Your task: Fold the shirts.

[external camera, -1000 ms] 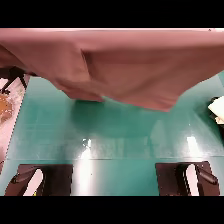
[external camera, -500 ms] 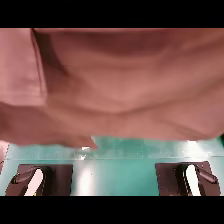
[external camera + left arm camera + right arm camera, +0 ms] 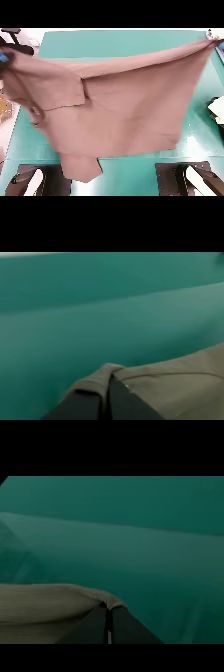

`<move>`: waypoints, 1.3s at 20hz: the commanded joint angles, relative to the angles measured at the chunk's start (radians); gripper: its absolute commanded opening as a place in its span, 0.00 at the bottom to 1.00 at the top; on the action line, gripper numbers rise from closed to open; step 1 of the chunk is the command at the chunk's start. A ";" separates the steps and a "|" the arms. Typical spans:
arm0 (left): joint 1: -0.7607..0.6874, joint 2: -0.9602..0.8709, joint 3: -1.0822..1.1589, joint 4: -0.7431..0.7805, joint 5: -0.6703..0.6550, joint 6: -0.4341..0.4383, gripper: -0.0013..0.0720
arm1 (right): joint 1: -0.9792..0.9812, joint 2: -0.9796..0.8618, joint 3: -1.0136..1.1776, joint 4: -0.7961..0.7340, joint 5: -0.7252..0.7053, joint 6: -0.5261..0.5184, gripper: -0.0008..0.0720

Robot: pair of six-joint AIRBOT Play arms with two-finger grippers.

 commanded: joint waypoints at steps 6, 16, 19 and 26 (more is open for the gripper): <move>-0.116 -0.280 -0.401 -0.466 0.482 0.559 0.05 | 0.011 -0.342 -0.156 0.012 -0.232 -0.105 0.03; -0.113 -0.407 -0.311 -0.255 0.395 0.690 0.05 | 0.011 -0.455 -0.156 0.002 -0.224 -0.150 0.03; -0.113 -0.408 -0.311 -0.118 0.343 0.630 0.05 | 0.019 -0.501 -0.156 0.002 -0.211 -0.167 0.03; -0.113 -0.410 -0.357 0.072 0.397 0.596 0.05 | 0.018 -0.622 -0.156 0.002 -0.159 -0.171 0.03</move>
